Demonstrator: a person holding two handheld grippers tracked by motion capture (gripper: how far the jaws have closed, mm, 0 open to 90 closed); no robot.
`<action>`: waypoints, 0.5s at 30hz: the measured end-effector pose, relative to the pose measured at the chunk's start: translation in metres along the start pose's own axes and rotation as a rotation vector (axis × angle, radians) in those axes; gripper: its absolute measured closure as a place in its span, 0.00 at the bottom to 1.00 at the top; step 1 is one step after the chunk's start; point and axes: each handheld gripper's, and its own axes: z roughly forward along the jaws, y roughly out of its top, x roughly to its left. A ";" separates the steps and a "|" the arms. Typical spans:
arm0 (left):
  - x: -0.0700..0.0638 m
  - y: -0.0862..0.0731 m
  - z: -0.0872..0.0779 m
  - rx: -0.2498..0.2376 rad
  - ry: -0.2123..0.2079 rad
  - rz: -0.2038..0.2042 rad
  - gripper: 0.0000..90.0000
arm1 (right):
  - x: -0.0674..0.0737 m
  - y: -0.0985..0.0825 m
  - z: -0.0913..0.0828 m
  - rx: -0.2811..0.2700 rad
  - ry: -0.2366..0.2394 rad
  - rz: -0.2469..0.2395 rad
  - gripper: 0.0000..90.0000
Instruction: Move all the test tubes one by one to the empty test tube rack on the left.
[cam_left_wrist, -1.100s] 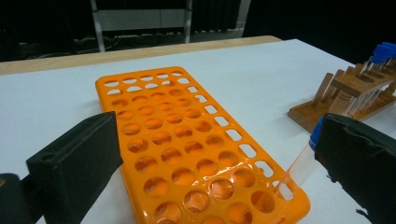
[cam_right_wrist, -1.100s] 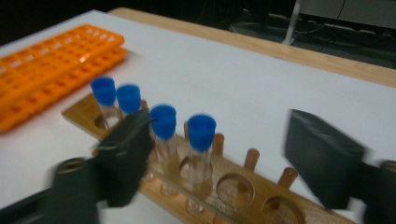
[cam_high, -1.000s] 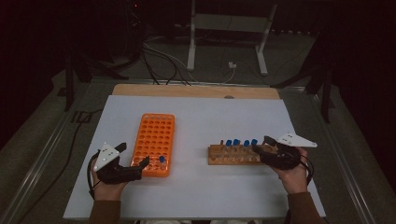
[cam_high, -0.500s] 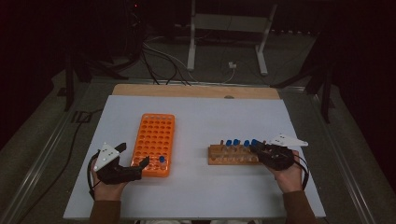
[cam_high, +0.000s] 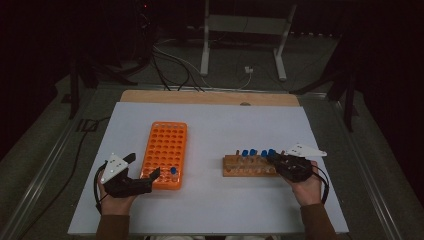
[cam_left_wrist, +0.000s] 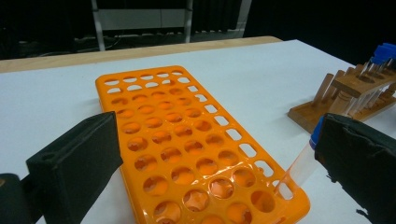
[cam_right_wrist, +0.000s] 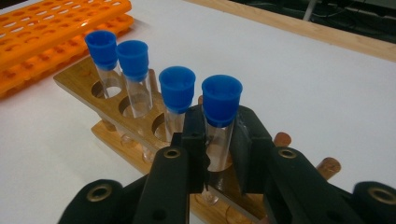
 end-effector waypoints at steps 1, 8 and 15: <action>0.000 0.000 0.000 0.001 0.000 0.000 0.01 | 0.000 0.000 -0.001 -0.004 -0.004 0.000 0.85; 0.000 0.000 0.001 0.002 -0.002 0.001 0.01 | -0.001 0.004 -0.009 -0.024 -0.012 -0.004 0.85; 0.000 0.000 0.000 -0.002 -0.002 0.000 0.01 | 0.002 0.014 -0.017 -0.052 -0.017 -0.005 0.85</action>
